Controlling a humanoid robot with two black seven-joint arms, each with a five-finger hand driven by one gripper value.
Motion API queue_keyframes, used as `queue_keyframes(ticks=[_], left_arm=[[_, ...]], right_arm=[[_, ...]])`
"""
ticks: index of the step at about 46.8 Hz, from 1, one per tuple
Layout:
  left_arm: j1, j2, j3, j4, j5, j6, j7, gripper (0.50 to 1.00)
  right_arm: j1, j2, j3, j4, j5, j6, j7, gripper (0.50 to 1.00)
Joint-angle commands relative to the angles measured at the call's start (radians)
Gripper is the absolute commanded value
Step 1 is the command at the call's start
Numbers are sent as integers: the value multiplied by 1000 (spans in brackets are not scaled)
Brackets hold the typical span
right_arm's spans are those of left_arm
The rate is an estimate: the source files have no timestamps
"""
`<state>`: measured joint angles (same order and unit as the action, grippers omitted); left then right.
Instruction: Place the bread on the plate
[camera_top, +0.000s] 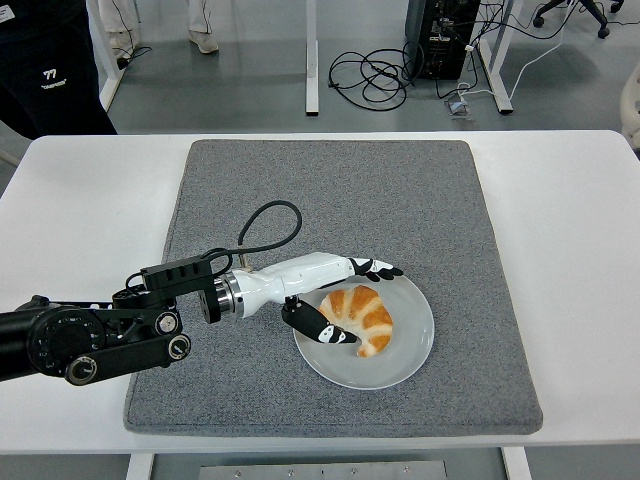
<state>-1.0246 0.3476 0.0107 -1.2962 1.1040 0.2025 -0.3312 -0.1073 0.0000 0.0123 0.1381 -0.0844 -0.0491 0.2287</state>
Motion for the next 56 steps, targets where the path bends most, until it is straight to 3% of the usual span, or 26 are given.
queue_keyframes(ticks=[1, 18, 33, 56], left_arm=[[-3, 8, -28, -6, -67, -3, 0, 946], [-31, 60, -110, 6, -320, -6, 6, 954], [-28, 113, -189, 17, -411, -12, 6, 958], [-6, 229, -276, 38, -651, -120, 5, 961]], right_arm=[[1, 0, 0, 0, 0, 0, 0, 1000], [0, 0, 0, 0, 0, 0, 0, 1000], [0, 0, 0, 0, 0, 0, 0, 1000], [0, 0, 0, 0, 0, 0, 0, 1000]])
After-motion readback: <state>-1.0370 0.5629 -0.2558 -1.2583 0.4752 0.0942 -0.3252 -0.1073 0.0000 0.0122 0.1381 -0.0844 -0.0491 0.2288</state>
